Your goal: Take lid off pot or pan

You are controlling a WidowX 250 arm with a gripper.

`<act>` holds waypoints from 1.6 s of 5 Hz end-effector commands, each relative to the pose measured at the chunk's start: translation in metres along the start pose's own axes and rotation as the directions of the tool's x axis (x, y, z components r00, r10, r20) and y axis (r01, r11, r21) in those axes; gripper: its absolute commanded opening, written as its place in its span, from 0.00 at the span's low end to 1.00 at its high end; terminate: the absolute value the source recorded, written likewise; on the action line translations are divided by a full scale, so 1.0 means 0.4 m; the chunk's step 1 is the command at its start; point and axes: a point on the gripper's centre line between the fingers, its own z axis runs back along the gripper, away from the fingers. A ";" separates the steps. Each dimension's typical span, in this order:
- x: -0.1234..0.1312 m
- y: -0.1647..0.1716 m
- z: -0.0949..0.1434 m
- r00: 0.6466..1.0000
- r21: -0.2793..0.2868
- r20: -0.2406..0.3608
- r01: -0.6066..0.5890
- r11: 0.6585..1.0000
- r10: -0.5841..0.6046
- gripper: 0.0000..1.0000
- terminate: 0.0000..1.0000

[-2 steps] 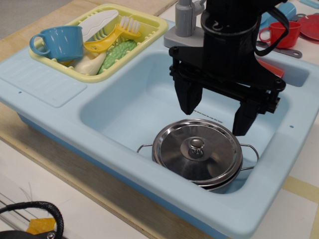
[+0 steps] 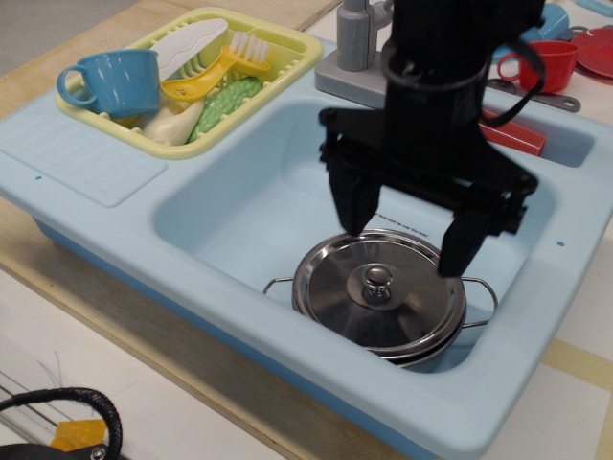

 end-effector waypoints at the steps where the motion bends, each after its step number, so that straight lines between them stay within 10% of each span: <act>1: -0.007 0.015 -0.010 0.994 0.027 0.055 -0.098 0.995 0.097 1.00 0.00; 6: -0.009 0.041 -0.088 0.988 -0.032 -0.018 -0.151 0.988 0.151 1.00 0.00; 7: -0.009 0.043 -0.090 0.987 -0.034 -0.025 -0.157 0.987 0.156 0.00 0.00; 8: -0.002 0.041 -0.060 0.986 -0.003 -0.019 -0.163 0.987 0.163 0.00 0.00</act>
